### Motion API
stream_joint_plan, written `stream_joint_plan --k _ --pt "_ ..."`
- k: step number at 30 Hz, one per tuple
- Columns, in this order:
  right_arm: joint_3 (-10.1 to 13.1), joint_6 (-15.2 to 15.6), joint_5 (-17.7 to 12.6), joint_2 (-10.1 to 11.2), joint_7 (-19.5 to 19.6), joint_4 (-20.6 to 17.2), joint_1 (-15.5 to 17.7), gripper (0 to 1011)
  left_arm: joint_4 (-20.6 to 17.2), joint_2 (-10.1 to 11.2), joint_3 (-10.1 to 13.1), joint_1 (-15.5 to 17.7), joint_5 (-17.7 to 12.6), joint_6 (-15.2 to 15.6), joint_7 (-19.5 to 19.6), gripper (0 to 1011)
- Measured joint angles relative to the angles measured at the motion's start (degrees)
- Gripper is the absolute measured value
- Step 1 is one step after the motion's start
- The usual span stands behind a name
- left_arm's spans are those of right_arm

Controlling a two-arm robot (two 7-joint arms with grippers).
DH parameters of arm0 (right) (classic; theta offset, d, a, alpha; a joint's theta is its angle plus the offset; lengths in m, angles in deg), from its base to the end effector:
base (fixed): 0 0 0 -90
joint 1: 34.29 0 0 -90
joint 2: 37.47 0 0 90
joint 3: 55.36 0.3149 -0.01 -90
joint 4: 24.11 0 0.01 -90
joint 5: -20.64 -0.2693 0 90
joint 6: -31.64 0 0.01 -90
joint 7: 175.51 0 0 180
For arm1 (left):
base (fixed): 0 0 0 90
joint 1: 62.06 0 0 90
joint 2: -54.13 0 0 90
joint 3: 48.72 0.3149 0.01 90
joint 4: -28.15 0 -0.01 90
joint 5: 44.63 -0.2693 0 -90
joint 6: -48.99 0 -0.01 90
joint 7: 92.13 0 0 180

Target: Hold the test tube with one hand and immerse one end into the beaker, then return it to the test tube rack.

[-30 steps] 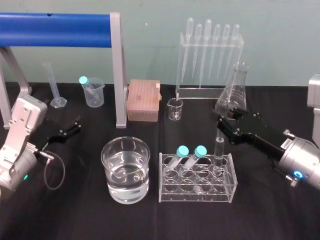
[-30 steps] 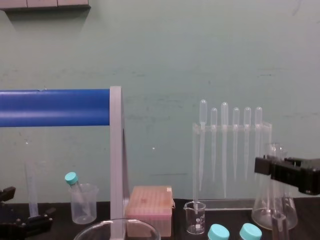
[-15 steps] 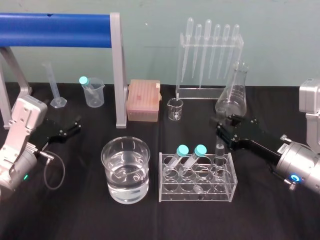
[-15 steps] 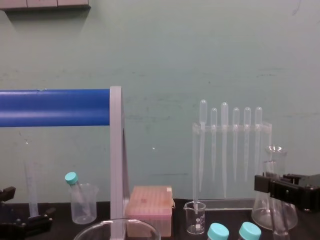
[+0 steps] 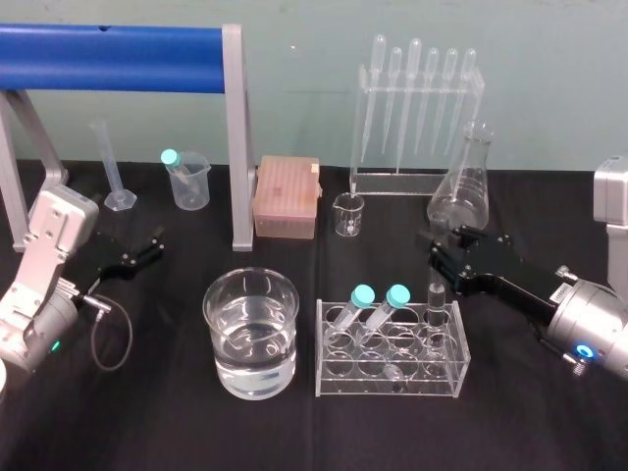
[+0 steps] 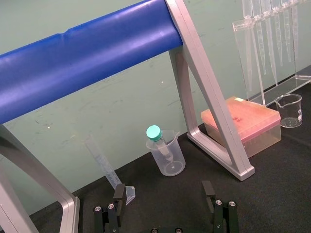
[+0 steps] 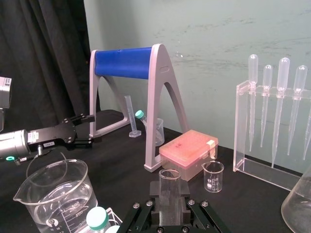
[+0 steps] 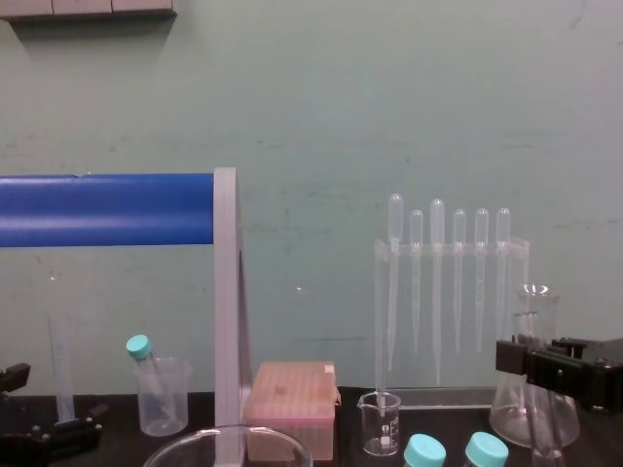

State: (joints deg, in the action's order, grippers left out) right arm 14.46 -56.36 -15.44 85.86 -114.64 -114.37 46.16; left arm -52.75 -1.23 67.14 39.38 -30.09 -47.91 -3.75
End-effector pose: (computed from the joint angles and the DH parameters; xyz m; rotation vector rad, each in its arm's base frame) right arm 0.3218 -0.0944 -0.2760 -0.0178 0.0678 -0.7669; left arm 0.3249 0.1073 -0.3147 0.3045 -0.2852 1.2480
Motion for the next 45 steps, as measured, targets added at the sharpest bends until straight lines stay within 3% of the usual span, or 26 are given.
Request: stream_joint_plan --k 5,8,11,20,31,45 --pt "0.02 0.00 -0.04 0.00 0.02 -0.04 0.03 231 0.00 0.00 0.00 0.00 0.00 0.00 0.00 1000" --pt "0.05 -0.01 -0.05 0.00 0.05 -0.06 0.04 288 0.00 0.00 0.00 0.00 0.00 0.00 0.00 1000" --pt "0.08 -0.02 -0.06 0.00 0.07 -0.07 0.06 426 0.00 0.00 0.00 0.00 0.00 0.00 0.00 1000" --pt "0.10 -0.05 -0.12 0.00 0.09 -0.14 0.08 711 0.00 0.00 0.00 0.00 0.00 0.00 0.00 1000" --pt "0.10 -0.08 -0.13 0.00 0.08 -0.14 0.08 998 0.00 0.00 0.00 0.00 0.00 0.00 0.00 1000" --pt "0.30 -0.86 0.12 -0.09 0.09 -1.16 -0.31 1000 0.00 0.00 0.00 0.00 0.00 0.00 0.00 1000"
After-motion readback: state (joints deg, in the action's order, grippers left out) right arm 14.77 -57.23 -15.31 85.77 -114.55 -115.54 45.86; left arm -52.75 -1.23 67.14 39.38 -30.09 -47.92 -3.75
